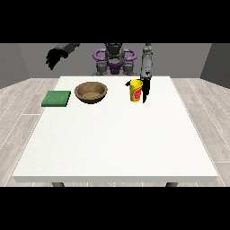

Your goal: Pick the cup and pour the ball into the bowl, then pick the bowl and place it on the pad

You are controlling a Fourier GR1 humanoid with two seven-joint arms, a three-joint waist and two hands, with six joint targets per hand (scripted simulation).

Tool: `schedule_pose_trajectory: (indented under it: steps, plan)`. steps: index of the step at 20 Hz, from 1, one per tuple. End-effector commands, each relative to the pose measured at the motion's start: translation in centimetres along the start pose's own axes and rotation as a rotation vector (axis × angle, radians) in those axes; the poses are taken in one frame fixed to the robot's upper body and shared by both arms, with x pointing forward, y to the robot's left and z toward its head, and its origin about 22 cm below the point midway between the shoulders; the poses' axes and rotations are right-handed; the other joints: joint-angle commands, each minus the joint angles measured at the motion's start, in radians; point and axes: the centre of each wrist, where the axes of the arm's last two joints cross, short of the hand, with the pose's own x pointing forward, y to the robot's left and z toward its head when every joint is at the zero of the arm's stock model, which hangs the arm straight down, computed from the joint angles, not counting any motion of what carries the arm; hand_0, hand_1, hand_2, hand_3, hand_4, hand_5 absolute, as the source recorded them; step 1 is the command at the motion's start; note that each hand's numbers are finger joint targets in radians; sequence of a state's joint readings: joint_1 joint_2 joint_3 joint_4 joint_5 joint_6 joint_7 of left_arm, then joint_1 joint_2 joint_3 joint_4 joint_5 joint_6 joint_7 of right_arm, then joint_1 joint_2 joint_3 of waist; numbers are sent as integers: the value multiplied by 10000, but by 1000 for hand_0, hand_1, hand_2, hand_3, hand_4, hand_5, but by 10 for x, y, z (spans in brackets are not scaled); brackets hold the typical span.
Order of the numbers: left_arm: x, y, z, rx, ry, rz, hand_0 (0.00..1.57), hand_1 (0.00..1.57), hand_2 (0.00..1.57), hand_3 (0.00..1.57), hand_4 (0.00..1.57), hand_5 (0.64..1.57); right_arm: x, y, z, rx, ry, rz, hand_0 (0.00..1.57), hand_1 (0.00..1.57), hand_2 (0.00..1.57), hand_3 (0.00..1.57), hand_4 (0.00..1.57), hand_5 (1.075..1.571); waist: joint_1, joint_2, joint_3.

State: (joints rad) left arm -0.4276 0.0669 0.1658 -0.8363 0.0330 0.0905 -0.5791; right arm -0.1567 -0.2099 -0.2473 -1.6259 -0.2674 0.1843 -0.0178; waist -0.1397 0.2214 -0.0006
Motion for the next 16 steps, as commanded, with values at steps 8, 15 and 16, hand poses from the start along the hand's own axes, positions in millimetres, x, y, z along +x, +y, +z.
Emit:
schedule_pose_trajectory:
  steps: [8,15,16]
  plan:
    - [-23,8,4,1279,-242,-2321,1283,1283,1571,1571,1366,1457,35,-37,-5,596,-491,-160,0,0,0,164,642,1568,-900,562,2]
    - [4,-25,-26,237,160,-4406,1269,1269,1571,1571,1413,1430,22,-80,-6,-426,1122,-230,0,0,0,311,642,1566,-166,-1351,21]
    - [1,-40,-19,-152,275,-4922,1289,1289,1571,1571,1411,1446,5,-72,0,-558,1560,-266,0,0,0,327,639,1565,38,-1721,24]
